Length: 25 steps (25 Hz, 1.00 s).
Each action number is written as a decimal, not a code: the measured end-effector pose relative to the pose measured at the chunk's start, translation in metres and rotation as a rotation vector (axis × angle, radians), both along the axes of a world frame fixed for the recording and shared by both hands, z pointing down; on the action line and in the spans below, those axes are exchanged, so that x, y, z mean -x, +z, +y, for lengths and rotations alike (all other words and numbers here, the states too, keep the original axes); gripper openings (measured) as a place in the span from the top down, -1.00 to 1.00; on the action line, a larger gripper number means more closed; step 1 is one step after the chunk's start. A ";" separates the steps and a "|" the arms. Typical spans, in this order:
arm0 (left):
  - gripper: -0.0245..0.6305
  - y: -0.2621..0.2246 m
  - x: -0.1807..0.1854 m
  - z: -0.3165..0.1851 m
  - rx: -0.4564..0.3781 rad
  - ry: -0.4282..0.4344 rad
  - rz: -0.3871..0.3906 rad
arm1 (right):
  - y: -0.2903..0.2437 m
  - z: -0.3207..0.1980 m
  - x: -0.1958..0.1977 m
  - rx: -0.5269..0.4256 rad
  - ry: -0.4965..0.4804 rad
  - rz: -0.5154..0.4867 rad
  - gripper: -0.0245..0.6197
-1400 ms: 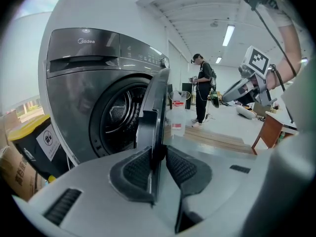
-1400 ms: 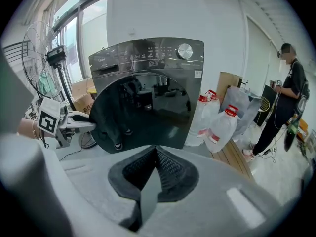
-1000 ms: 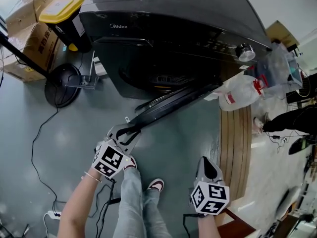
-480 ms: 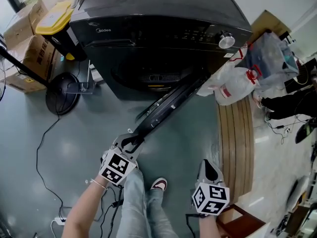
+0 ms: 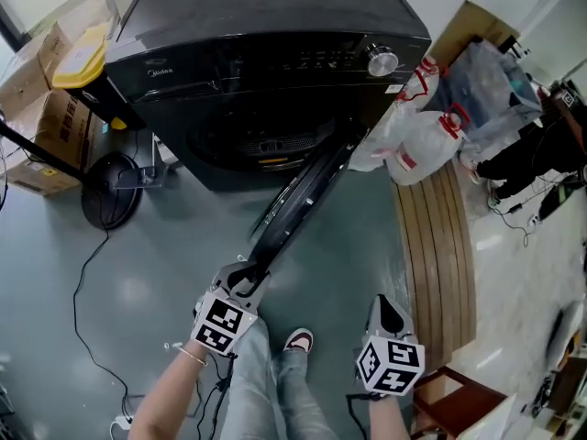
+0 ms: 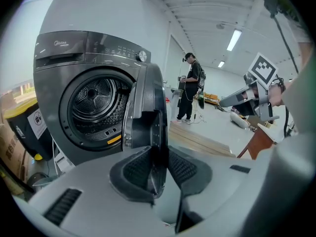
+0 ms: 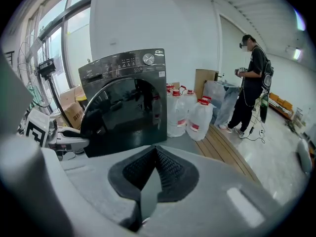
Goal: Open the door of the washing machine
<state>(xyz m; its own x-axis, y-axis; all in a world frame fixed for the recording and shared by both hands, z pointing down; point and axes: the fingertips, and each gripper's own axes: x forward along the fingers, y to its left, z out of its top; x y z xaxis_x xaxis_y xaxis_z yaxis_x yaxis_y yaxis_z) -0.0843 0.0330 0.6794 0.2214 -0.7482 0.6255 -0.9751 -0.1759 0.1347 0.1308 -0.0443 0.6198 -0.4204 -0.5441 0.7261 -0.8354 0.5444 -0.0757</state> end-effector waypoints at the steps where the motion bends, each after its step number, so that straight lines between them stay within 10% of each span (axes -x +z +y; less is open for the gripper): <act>1: 0.65 0.000 -0.003 0.000 0.003 -0.001 0.003 | 0.000 0.001 -0.003 0.002 0.004 -0.001 0.90; 25: 0.58 0.000 -0.108 -0.003 0.080 0.096 0.113 | 0.016 0.005 -0.065 0.039 0.170 -0.028 0.90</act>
